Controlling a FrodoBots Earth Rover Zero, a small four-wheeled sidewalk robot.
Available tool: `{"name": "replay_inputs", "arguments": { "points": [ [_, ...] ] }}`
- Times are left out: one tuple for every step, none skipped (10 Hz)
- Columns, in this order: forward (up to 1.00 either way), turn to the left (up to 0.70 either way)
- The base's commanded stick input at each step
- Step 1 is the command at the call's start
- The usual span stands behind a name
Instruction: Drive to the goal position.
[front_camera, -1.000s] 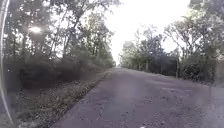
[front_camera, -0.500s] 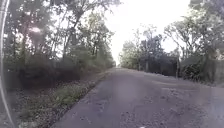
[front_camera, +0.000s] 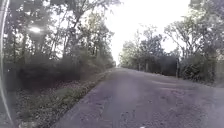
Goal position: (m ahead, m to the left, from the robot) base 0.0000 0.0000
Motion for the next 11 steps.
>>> {"name": "replay_inputs", "arguments": {
  "points": [
    [0.05, 0.0],
    [0.05, 0.0],
    [0.05, 0.0],
    [0.05, 0.0],
    [0.05, 0.0],
    [0.05, 0.0],
    [0.05, 0.0],
    [0.05, 0.0],
    [0.05, 0.0],
    [0.05, 0.0],
    [0.05, 0.0]
  ]
}}
